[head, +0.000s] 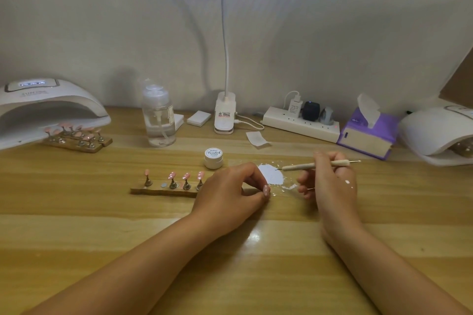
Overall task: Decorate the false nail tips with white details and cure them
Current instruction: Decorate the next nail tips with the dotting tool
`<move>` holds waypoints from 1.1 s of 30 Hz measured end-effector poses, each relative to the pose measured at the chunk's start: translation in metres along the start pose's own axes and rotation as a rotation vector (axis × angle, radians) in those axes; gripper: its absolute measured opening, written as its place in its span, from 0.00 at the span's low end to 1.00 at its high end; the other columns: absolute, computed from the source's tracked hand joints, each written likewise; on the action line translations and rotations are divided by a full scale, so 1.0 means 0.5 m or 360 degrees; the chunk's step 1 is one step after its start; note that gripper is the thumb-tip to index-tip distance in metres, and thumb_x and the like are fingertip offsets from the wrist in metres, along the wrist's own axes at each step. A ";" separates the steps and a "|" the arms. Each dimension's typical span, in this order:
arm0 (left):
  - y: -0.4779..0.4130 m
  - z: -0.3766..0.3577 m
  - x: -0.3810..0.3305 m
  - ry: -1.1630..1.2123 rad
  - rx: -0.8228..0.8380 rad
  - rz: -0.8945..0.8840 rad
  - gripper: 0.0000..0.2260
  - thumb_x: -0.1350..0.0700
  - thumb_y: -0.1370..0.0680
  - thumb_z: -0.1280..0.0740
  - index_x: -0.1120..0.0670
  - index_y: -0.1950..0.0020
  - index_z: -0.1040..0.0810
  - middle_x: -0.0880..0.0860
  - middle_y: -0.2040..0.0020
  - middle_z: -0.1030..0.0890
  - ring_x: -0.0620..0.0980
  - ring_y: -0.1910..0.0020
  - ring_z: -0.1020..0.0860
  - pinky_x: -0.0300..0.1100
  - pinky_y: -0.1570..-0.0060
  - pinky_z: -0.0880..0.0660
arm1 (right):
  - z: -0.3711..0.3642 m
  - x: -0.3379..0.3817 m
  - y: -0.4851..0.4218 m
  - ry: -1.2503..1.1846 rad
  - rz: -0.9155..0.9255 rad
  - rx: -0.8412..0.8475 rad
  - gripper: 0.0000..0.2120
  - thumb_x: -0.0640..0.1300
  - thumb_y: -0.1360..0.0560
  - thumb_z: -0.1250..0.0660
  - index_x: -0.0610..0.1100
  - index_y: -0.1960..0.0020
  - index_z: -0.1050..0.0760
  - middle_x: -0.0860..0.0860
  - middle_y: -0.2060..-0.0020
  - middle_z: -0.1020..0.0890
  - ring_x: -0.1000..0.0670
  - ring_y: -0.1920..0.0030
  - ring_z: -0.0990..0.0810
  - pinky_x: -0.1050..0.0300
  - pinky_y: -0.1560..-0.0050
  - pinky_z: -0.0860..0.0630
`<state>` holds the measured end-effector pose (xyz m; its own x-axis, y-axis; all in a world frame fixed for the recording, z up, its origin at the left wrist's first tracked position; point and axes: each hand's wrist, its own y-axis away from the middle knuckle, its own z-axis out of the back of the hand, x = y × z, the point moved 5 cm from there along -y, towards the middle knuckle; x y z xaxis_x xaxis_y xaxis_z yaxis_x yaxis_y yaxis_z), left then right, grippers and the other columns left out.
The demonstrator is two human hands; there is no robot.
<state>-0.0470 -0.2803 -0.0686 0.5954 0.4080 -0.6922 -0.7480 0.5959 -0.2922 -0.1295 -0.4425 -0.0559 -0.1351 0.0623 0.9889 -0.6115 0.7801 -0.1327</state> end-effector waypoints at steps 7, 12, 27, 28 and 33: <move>-0.001 0.001 -0.001 -0.0019 -0.0013 0.0007 0.07 0.48 0.26 0.27 0.40 0.61 0.23 0.34 0.57 0.18 0.28 0.64 0.26 0.35 0.65 0.36 | -0.018 -0.011 -0.006 0.0395 0.0079 0.0189 0.14 0.44 0.18 0.43 0.42 0.59 0.26 0.51 0.76 0.20 0.59 0.77 0.27 0.66 0.78 0.34; -0.001 0.001 -0.003 -0.0031 -0.0009 0.0009 0.06 0.48 0.26 0.27 0.40 0.60 0.23 0.34 0.56 0.18 0.27 0.64 0.26 0.35 0.65 0.36 | -0.017 -0.016 -0.007 0.0436 0.0099 0.0201 0.14 0.46 0.18 0.42 0.44 0.60 0.26 0.52 0.75 0.19 0.59 0.77 0.27 0.65 0.77 0.34; 0.000 0.002 -0.004 -0.0025 0.0000 0.0014 0.04 0.48 0.26 0.28 0.41 0.58 0.22 0.34 0.56 0.18 0.28 0.64 0.25 0.34 0.65 0.35 | -0.018 0.037 0.029 0.0174 0.0378 0.0185 0.10 0.49 0.24 0.28 0.45 0.57 0.26 0.49 0.68 0.20 0.53 0.72 0.24 0.64 0.76 0.29; 0.000 0.002 -0.004 -0.0019 0.0004 0.0012 0.05 0.47 0.26 0.28 0.41 0.58 0.23 0.34 0.56 0.18 0.28 0.64 0.25 0.34 0.65 0.35 | -0.015 0.033 0.028 0.0144 0.0321 0.0154 0.11 0.48 0.24 0.28 0.44 0.59 0.28 0.49 0.70 0.22 0.53 0.73 0.27 0.64 0.76 0.31; 0.000 0.004 -0.007 -0.0010 -0.0002 -0.0001 0.07 0.48 0.26 0.28 0.39 0.60 0.24 0.34 0.56 0.18 0.29 0.66 0.25 0.35 0.66 0.36 | -0.028 0.002 0.035 -0.0131 -0.0058 0.0247 0.09 0.40 0.22 0.33 0.42 0.58 0.32 0.51 0.79 0.25 0.55 0.78 0.29 0.64 0.79 0.33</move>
<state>-0.0485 -0.2804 -0.0651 0.5975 0.4123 -0.6877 -0.7482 0.5951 -0.2933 -0.1295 -0.4200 -0.0562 -0.1700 -0.0203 0.9852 -0.7293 0.6750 -0.1119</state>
